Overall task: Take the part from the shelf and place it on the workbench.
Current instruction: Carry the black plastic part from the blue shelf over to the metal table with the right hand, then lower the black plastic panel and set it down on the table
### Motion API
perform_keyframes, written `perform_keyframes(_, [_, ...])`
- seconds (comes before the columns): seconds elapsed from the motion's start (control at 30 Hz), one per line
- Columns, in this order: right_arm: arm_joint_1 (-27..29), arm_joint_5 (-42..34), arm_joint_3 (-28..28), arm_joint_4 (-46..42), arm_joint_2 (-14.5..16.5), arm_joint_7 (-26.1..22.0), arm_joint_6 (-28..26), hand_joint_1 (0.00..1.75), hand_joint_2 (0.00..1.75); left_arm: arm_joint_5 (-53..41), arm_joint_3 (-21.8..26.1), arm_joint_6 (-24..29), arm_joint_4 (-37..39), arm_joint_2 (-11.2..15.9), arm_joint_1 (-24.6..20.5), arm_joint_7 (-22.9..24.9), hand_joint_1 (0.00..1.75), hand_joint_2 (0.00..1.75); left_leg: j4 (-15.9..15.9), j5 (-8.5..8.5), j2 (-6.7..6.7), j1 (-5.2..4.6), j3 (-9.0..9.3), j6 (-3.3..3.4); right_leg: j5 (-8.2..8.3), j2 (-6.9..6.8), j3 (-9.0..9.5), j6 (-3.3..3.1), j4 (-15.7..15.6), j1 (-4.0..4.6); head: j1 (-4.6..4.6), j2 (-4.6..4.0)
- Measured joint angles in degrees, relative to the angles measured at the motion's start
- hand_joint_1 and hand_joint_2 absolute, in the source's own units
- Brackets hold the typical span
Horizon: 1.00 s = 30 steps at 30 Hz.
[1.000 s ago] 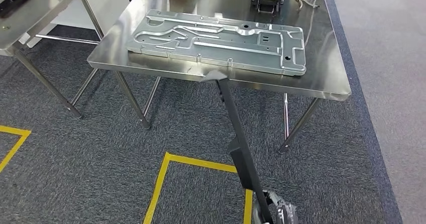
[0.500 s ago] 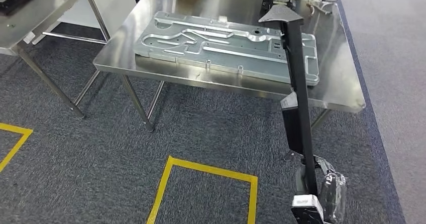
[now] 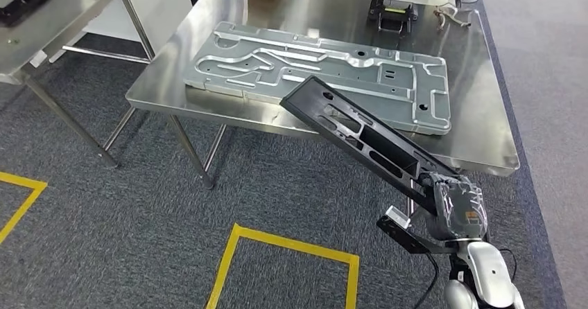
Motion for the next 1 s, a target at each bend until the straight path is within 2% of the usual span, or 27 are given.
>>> perform_keyframes(0.03, [-0.6, 0.6, 0.0, 0.4, -0.3, 0.3, 0.1, 1.75, 1.75, 0.0, -0.1, 0.0, 0.0, 0.1, -0.1, 0.0, 0.0, 0.0, 2.1, 0.17, 0.15, 0.01, -0.95, -0.21, -0.36, -0.05, 0.8, -0.35, -0.2, -0.16, -0.01, 0.0])
perform_keyframes(0.1, [-2.1, 2.3, 0.4, 1.5, -0.9, 0.9, 0.9, 1.75, 1.75, -0.1, -0.3, -0.1, 0.1, 0.1, -0.3, 0.0, 0.0, 0.0, 9.1, -0.63, 0.49, 0.14, -5.21, -0.41, -1.32, -0.11, 2.26, -0.78, -0.4, -0.23, 0.0, 0.0])
perform_keyframes(0.17, [-4.7, 4.4, 1.5, 3.3, -1.5, 1.3, 2.5, 1.75, 1.75, -0.1, -0.4, -0.2, 0.1, 0.3, -0.3, 0.0, 0.0, 0.0, 14.5, -3.82, 0.61, 0.2, -10.05, -0.54, -2.54, 0.09, 3.6, -0.94, -0.4, -0.18, 0.01, 0.0])
perform_keyframes(0.2, [-6.1, 5.6, 2.2, 4.4, -1.8, 1.4, 3.4, 1.75, 1.75, -0.1, -0.5, -0.2, 0.1, 0.3, -0.2, 0.0, 0.0, 0.0, 15.0, -5.12, 0.62, 0.19, -11.59, -0.56, -3.23, 0.22, 4.47, -0.95, -0.4, -0.15, 0.0, 0.0])
perform_keyframes(0.23, [-7.4, 6.7, 2.9, 5.4, -2.1, 1.4, 4.0, 1.75, 1.75, -0.1, -0.5, -0.2, 0.1, 0.4, -0.2, 0.0, 0.0, 0.0, 13.9, -5.27, 0.62, 0.16, -12.4, -0.49, -3.97, 0.31, 5.45, -0.92, -0.4, -0.09, -0.01, 0.0])
perform_keyframes(0.27, [-8.5, 8.0, 3.9, 6.3, -2.3, 1.4, 4.5, 1.75, 1.75, -0.1, -0.5, -0.2, 0.1, 0.5, -0.2, 0.1, 0.0, 0.0, 11.3, -3.69, 0.65, 0.08, -12.51, -0.29, -4.76, 0.33, 6.51, -0.87, -0.4, -0.02, 0.0, 0.0])
perform_keyframes(0.33, [-10.7, 10.5, 6.1, 7.8, -2.5, 1.4, 5.1, 1.75, 1.75, -0.1, -0.5, -0.2, 0.1, 0.7, -0.1, 0.4, 0.0, 0.0, 4.7, 3.58, 0.75, -0.28, -11.96, 0.4, -6.35, 0.39, 8.34, -0.63, -0.4, 0.13, 0.02, 0.0])
perform_keyframes(0.37, [-11.7, 11.6, 7.4, 8.5, -2.6, 1.3, 5.3, 1.75, 1.75, -0.1, -0.5, -0.3, 0.1, 0.8, 0.0, 0.5, 0.0, 0.0, 2.5, 6.56, 0.8, -0.5, -11.58, 0.68, -7.05, 0.46, 8.95, -0.36, -0.4, 0.2, 0.02, 0.0])
perform_keyframes(0.4, [-12.5, 12.5, 8.6, 9.1, -2.6, 1.3, 5.4, 1.75, 1.75, -0.1, -0.6, -0.3, 0.1, 0.8, 0.0, 0.7, 0.0, 0.0, 1.3, 8.39, 0.83, -0.67, -11.33, 0.9, -7.49, 0.51, 9.47, -0.01, -0.5, 0.21, 0.01, 0.0])
perform_keyframes(0.47, [-13.8, 13.7, 10.7, 9.8, -2.6, 1.3, 5.8, 1.75, 1.75, -0.1, -0.6, -0.3, 0.1, 0.9, -0.2, 0.9, 0.0, 0.0, 0.6, 8.17, 0.73, -0.73, -10.4, 1.3, -7.28, 0.5, 9.74, 0.76, 0.1, 0.23, -0.01, 0.0])
perform_keyframes(0.5, [-14.4, 14.2, 11.6, 10.1, -2.6, 1.2, 5.9, 1.75, 1.75, -0.1, -0.6, -0.3, 0.1, 0.9, -0.3, 0.9, 0.0, 0.0, 0.0, 8.03, 0.61, -0.65, -9.72, 1.55, -6.7, 0.4, 9.41, 1.07, 1.3, 0.15, -0.01, 0.0])
perform_keyframes(0.57, [-16.0, 15.0, 13.3, 10.6, -2.7, 1.0, 6.5, 1.75, 1.75, -0.1, -0.6, -0.3, 0.1, 0.9, -0.4, 1.1, 0.0, 0.0, -1.2, 7.54, 0.41, -0.39, -7.98, 2.01, -6.02, 0.3, 6.29, 1.61, 6.3, 0.0, 0.01, 0.0])
perform_keyframes(0.6, [-17.0, 15.3, 14.2, 10.9, -2.8, 0.9, 7.0, 1.75, 1.75, -0.1, -0.6, -0.3, 0.1, 0.9, -0.5, 1.2, 0.0, 0.0, -1.5, 7.11, 0.35, -0.32, -7.22, 2.14, -6.65, 0.27, 3.83, 1.85, 9.7, -0.13, 0.02, 0.0])
perform_keyframes(0.67, [-19.2, 16.1, 16.4, 11.5, -2.9, 0.5, 8.4, 1.75, 1.75, -0.1, -0.6, -0.5, 0.1, 0.9, -0.5, 1.3, 0.0, 0.0, -1.8, 5.88, 0.32, -0.2, -5.71, 2.15, -10.01, 0.25, -1.22, 2.2, 14.6, -0.37, 0.01, 0.0])
perform_keyframes(0.7, [-20.1, 16.5, 17.6, 11.8, -3.0, 0.3, 9.0, 1.75, 1.75, -0.1, -0.6, -0.6, 0.1, 0.9, -0.5, 1.3, 0.0, 0.0, -1.8, 5.13, 0.28, -0.15, -4.81, 2.07, -11.6, 0.23, -2.96, 2.35, 15.3, -0.51, 0.01, 0.0])
perform_keyframes(0.73, [-21.0, 16.9, 18.9, 12.2, -3.0, 0.0, 9.6, 1.75, 1.75, -0.1, -0.6, -0.7, 0.1, 0.9, -0.5, 1.4, 0.0, 0.0, -1.8, 4.33, 0.19, -0.09, -3.77, 1.95, -12.17, 0.2, -3.97, 2.47, 14.6, -0.65, 0.01, 0.0])
perform_keyframes(0.77, [-21.8, 17.2, 20.0, 12.7, -3.0, -0.2, 10.1, 1.75, 1.75, -0.2, -0.7, -0.8, 0.2, 0.9, -0.5, 1.4, 0.0, 0.0, -1.8, 3.47, 0.09, -0.02, -2.62, 1.78, -11.15, 0.16, -4.38, 2.59, 12.5, -0.77, 0.01, 0.0])
perform_keyframes(0.8, [-22.6, 17.4, 21.0, 13.1, -3.0, -0.4, 10.6, 1.75, 1.75, -0.2, -0.7, -0.9, 0.2, 0.9, -0.5, 1.4, 0.0, 0.0, -1.8, 2.57, -0.01, 0.03, -1.68, 1.53, -8.09, 0.08, -4.41, 2.62, 9.4, -0.86, 0.02, 0.0])
perform_keyframes(0.83, [-23.4, 17.6, 22.0, 13.8, -3.0, -0.6, 11.1, 1.75, 1.75, -0.2, -0.7, -0.9, 0.2, 0.9, -0.5, 1.4, 0.0, 0.0, -1.6, 1.65, -0.12, 0.03, -0.76, 1.22, -3.62, 0.01, -4.49, 2.56, 5.8, -0.85, 0.02, 0.0])
perform_keyframes(0.87, [-24.3, 17.7, 23.0, 14.5, -3.0, -0.7, 11.7, 1.75, 1.75, -0.2, -0.7, -0.9, 0.3, 0.9, -0.5, 1.4, 0.0, 0.0, -1.5, 0.82, -0.25, -0.01, -0.19, 0.82, 0.05, -0.08, -4.52, 2.29, 3.3, -0.74, 0.02, 0.0])
perform_keyframes(0.9, [-25.2, 17.8, 24.0, 15.2, -2.9, -0.7, 12.1, 1.75, 1.75, -0.3, -0.8, -0.9, 0.3, 0.9, -0.6, 1.4, 0.0, 0.0, -1.7, 0.04, -0.33, -0.04, 0.25, 0.38, 2.74, -0.1, -4.58, 1.83, 1.8, -0.56, 0.0, 0.0])
perform_keyframes(0.93, [-26.1, 17.8, 25.0, 15.8, -2.8, -0.7, 12.4, 1.75, 1.75, -0.3, -0.9, -0.9, 0.4, 0.9, -0.7, 1.4, 0.0, 0.0, -1.5, -0.36, -0.38, -0.1, 0.81, -0.04, 3.67, -0.09, -4.54, 1.3, 1.1, -0.43, -0.01, 0.0])
perform_keyframes(1.0, [-27.8, 17.8, 26.5, 16.4, -2.4, -0.5, 12.6, 1.75, 1.75, -0.4, -1.1, -0.9, 0.4, 0.9, -1.0, 1.4, 0.0, 0.0, -0.5, -0.11, -0.28, -0.02, 1.06, -0.76, 2.83, 0.02, -3.44, 0.17, 1.0, -0.42, -0.01, 0.0])
